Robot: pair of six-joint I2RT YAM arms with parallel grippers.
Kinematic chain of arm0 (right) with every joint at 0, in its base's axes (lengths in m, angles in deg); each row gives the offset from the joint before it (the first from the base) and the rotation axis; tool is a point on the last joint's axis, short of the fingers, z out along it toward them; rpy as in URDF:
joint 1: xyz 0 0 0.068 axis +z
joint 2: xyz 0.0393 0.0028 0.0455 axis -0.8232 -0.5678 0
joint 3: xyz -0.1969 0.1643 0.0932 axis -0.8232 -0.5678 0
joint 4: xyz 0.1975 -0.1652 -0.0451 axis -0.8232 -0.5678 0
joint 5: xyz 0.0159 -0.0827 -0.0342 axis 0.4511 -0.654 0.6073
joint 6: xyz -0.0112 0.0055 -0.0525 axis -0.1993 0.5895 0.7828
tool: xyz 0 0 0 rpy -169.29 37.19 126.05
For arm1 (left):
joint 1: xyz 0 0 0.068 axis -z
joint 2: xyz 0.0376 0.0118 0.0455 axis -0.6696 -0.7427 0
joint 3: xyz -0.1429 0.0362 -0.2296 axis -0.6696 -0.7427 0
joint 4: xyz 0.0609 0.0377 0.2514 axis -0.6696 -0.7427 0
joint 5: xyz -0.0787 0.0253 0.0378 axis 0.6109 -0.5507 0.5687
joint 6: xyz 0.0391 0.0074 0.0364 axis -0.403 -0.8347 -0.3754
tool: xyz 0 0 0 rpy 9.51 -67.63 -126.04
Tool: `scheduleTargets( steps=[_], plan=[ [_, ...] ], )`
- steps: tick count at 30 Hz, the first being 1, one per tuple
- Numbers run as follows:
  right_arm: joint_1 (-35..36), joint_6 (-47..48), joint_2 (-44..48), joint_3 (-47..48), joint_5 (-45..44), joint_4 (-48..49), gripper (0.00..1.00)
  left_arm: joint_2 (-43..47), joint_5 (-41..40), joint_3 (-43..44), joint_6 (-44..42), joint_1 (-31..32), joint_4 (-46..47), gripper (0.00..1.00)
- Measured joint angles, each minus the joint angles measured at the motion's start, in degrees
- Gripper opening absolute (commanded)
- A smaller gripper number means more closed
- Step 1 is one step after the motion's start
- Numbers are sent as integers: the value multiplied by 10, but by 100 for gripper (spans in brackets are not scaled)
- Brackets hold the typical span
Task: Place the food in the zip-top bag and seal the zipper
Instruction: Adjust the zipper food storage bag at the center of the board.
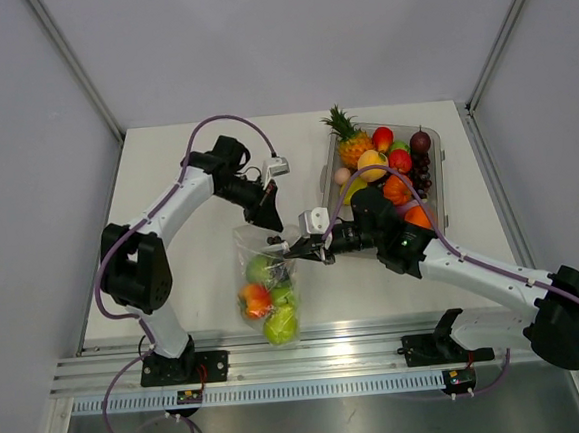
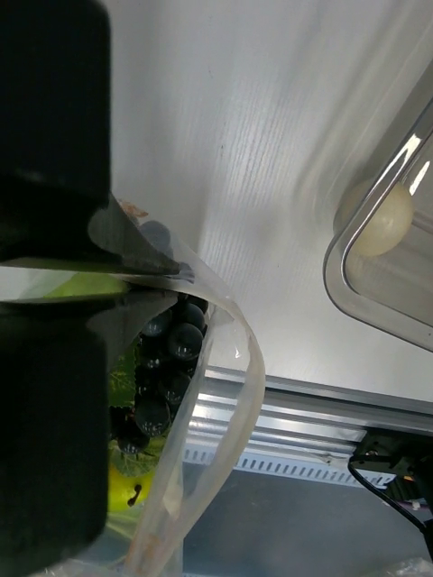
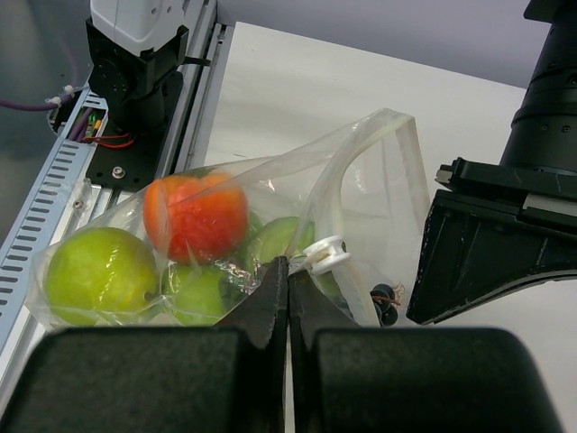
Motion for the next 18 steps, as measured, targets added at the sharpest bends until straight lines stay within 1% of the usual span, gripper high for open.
scheduleTargets(
  steps=[1, 7, 11, 15, 18],
  plan=[
    [0, 0, 1, 0, 0, -1, 0, 0, -1, 0, -1, 1, 0, 0],
    [0, 5, 12, 0, -14, -4, 0, 0, -15, 0, 4, 9, 1, 0],
    [0, 9, 29, -6, -47, -3, 0, 10, -62, -2, 38, 7, 21, 0],
    [0, 16, 48, -31, -91, 15, 0, 56, -108, -28, 80, -14, 56, 0],
    [-4, 18, 46, -46, -109, 36, 0, 105, -142, -42, 106, -28, 77, 0]
  ],
)
